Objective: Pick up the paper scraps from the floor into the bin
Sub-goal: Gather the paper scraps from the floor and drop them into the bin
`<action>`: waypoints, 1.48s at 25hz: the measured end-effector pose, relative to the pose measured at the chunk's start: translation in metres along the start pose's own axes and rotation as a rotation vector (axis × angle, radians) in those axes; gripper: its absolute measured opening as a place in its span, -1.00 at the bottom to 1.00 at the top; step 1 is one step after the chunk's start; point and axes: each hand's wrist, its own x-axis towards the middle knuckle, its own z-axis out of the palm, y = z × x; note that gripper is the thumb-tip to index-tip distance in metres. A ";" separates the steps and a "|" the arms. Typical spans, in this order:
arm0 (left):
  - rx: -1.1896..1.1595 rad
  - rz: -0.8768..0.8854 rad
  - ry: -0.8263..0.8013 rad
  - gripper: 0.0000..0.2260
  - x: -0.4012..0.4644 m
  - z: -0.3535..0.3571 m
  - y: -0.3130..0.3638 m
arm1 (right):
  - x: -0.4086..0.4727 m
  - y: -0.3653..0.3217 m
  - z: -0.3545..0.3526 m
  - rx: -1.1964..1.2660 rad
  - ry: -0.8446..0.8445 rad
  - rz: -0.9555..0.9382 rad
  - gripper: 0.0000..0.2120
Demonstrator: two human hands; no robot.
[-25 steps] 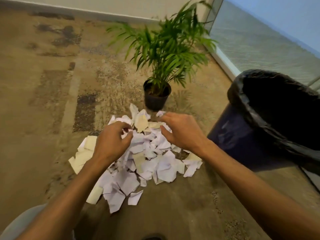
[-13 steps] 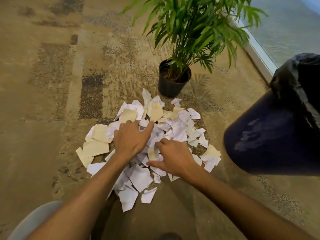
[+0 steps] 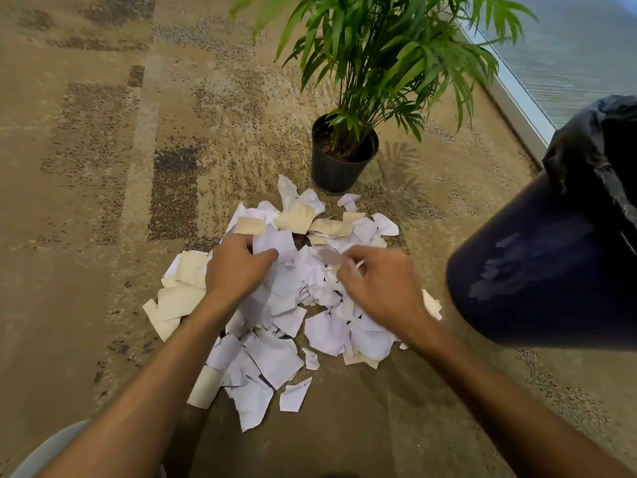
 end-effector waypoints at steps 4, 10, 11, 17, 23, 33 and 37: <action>0.119 0.019 -0.037 -0.69 0.000 -0.006 0.001 | 0.058 0.014 -0.005 -0.178 0.172 -0.100 -0.80; 0.305 0.038 -0.033 -0.48 0.003 0.007 -0.004 | 0.088 0.026 0.029 -0.483 -0.184 -0.373 -0.76; 0.279 0.049 -0.022 -0.49 0.004 0.010 -0.006 | 0.088 0.025 0.029 -0.499 -0.237 -0.377 -0.67; 0.183 0.087 -0.037 -0.75 0.001 0.013 -0.002 | 0.098 0.017 0.037 -0.596 -0.241 -0.343 -0.61; 0.169 0.164 -0.074 -0.87 -0.005 0.004 0.013 | 0.087 0.017 0.008 -0.337 -0.082 -0.202 -0.72; 0.303 0.732 0.106 -0.90 -0.010 0.010 0.003 | 0.076 0.023 0.019 -0.434 -0.056 -0.359 -0.77; 0.607 0.654 -0.026 -0.81 -0.004 0.015 -0.008 | 0.077 0.019 0.033 -0.545 -0.231 -0.380 -0.65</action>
